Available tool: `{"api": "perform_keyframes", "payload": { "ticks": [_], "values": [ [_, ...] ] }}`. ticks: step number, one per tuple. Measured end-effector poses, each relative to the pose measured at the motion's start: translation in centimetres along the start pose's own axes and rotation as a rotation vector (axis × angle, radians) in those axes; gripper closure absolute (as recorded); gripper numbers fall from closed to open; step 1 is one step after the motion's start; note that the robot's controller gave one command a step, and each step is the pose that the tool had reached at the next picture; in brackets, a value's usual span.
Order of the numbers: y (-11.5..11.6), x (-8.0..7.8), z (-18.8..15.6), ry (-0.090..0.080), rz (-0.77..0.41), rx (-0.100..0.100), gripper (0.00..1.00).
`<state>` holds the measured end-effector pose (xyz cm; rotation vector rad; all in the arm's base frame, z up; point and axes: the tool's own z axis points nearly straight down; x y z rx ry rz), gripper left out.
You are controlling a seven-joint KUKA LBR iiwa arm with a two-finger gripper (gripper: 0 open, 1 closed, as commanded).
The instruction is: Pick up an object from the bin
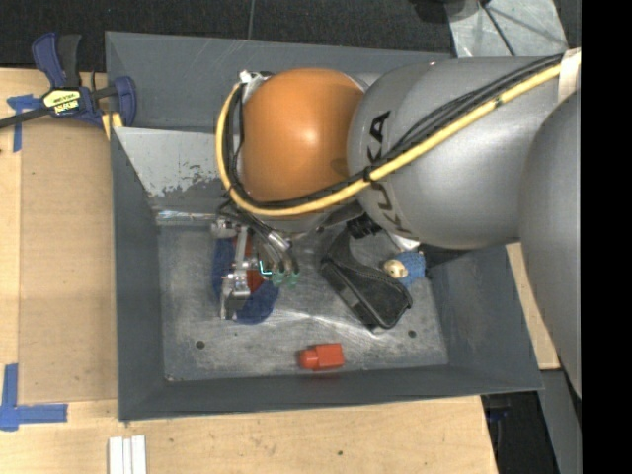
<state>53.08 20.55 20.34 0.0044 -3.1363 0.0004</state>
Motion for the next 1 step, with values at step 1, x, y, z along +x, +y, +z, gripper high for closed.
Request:
{"api": "perform_keyframes", "payload": {
  "ticks": [1],
  "values": [
    [-5.05, -2.17, 11.69, -0.019, 0.168, -0.011, 0.0]
  ]
}}
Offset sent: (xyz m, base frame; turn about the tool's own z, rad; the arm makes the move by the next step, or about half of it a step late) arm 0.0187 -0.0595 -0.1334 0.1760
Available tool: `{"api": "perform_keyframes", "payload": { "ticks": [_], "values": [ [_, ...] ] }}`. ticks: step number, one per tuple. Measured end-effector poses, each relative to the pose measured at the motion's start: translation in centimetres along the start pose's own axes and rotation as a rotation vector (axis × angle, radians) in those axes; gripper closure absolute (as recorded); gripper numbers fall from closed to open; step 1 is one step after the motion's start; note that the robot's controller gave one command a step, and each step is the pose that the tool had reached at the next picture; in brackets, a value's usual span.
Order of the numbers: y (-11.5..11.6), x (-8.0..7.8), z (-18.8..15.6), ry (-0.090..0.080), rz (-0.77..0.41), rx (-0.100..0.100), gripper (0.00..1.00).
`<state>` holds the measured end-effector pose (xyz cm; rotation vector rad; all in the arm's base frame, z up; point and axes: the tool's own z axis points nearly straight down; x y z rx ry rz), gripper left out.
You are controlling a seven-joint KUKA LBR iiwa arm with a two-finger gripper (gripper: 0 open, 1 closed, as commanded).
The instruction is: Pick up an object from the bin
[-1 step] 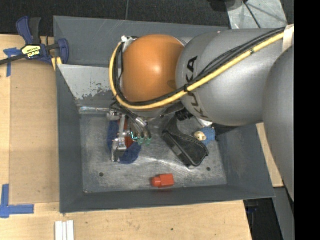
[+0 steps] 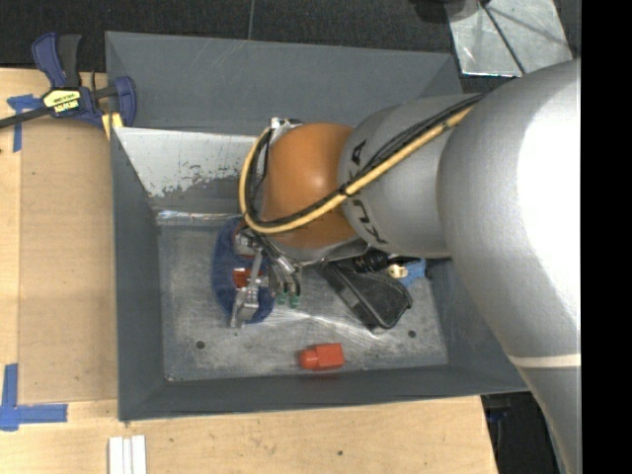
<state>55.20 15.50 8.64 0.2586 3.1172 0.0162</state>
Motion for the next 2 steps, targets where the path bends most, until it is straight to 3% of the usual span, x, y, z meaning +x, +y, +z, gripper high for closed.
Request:
{"api": "perform_keyframes", "payload": {
  "ticks": [1, 2],
  "values": [
    [-3.5, -0.6, -1.5, 0.005, 0.338, 0.011, 0.0],
    [-4.3, 1.6, -2.5, 0.012, 0.51, 0.016, 0.0]
  ]
}}
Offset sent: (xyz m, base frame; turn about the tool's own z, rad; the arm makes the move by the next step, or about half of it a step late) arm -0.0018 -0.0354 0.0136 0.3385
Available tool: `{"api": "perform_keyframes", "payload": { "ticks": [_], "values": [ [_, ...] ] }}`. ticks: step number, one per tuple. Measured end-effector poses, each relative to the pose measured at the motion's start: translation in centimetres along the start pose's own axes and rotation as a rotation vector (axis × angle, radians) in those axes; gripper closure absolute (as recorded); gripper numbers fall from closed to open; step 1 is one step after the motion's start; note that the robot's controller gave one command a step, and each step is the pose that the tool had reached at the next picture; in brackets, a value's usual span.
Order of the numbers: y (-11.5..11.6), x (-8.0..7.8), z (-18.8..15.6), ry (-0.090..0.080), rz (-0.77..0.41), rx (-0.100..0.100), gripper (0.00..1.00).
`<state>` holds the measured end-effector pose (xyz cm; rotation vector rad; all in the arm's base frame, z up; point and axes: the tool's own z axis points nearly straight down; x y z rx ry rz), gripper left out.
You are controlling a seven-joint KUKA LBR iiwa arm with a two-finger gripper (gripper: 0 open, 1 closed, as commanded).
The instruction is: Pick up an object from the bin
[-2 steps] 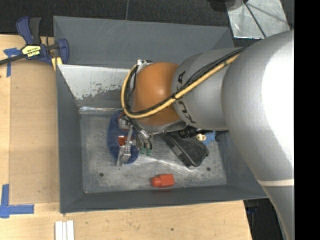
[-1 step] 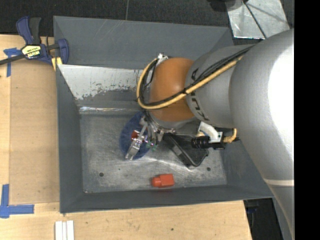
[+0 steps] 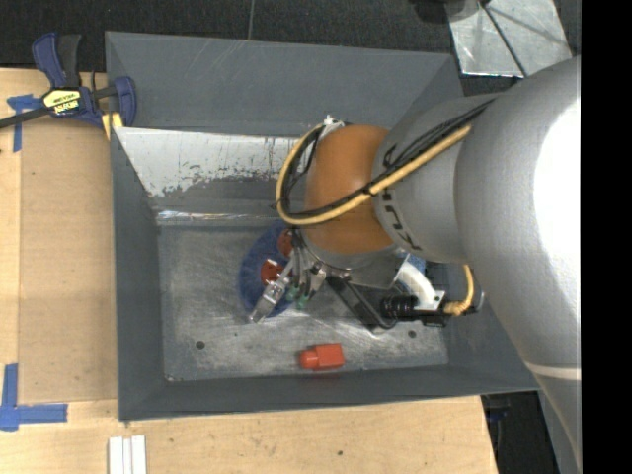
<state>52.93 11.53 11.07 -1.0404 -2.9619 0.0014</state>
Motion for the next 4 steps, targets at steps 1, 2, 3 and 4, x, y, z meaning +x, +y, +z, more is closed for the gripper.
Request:
{"api": "perform_keyframes", "payload": {
  "ticks": [1, 2, 3, 4],
  "values": [
    [0.3, -0.4, 3.2, -0.022, 0.051, -0.018, 0.0],
    [0.5, -0.7, 2.8, -0.008, 0.051, -0.009, 0.0],
    [0.6, -0.9, 2.5, -0.014, 0.053, -0.013, 1.0],
    [0.7, -1.1, -7.3, -0.008, 0.051, -0.009, 1.0]
  ]
}}
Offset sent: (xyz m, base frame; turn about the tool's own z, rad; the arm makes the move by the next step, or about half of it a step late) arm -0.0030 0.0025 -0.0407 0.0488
